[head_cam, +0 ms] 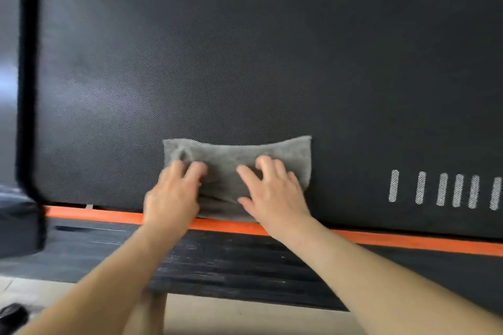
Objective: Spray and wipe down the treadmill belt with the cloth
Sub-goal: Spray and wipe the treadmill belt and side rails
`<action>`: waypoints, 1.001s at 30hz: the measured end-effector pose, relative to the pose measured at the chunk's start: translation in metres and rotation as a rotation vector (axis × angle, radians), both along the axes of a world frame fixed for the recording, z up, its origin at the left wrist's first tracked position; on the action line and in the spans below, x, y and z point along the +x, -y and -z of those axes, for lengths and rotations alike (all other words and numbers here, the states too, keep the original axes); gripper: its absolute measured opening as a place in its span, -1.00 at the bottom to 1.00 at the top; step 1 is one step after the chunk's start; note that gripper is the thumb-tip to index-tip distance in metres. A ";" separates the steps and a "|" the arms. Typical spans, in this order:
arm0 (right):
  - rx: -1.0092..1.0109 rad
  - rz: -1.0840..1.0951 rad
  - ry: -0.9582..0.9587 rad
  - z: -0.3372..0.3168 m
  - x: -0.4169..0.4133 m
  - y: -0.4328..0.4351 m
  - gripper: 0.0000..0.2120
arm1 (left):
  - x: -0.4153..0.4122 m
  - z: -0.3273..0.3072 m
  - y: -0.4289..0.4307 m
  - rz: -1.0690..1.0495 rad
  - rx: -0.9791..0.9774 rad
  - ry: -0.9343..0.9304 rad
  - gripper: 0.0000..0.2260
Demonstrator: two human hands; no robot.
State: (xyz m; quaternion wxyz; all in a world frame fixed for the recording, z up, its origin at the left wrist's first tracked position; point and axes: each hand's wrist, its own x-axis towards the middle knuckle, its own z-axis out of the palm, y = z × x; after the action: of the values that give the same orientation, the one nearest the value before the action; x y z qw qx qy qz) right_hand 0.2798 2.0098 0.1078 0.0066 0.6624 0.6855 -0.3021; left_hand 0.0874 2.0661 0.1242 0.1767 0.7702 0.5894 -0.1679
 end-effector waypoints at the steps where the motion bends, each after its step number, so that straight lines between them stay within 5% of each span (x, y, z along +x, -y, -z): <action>1: 0.008 -0.035 -0.031 0.002 -0.014 -0.007 -0.36 | -0.018 0.001 -0.008 -0.031 0.050 -0.005 -0.74; 6: 0.064 -0.146 -0.022 0.015 -0.024 -0.017 -0.31 | -0.044 0.005 -0.031 -0.067 0.210 -0.059 -0.55; 10: 0.094 -0.144 0.161 0.024 0.028 -0.011 -0.35 | 0.003 0.016 -0.027 0.174 0.176 0.014 -0.35; 18: -0.042 0.062 0.449 0.005 0.151 -0.015 -0.35 | 0.155 0.039 -0.040 0.487 0.175 0.226 -0.38; 21: -0.045 0.137 0.404 0.005 0.136 -0.029 -0.32 | 0.164 0.048 -0.038 0.591 0.166 0.261 -0.47; 25: 0.009 0.203 0.302 0.022 0.084 -0.034 -0.40 | 0.125 0.057 -0.057 0.449 0.165 0.219 -0.44; 30: 0.163 -0.088 0.075 0.032 -0.014 -0.061 -0.42 | 0.012 0.045 -0.093 0.242 0.151 -0.016 -0.41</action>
State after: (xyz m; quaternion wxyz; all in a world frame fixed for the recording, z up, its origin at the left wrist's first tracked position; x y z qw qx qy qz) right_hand 0.2663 2.0704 0.0758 -0.0083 0.6407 0.7357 -0.2196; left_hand 0.0991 2.1596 0.0788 0.0921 0.8455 0.5043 -0.1492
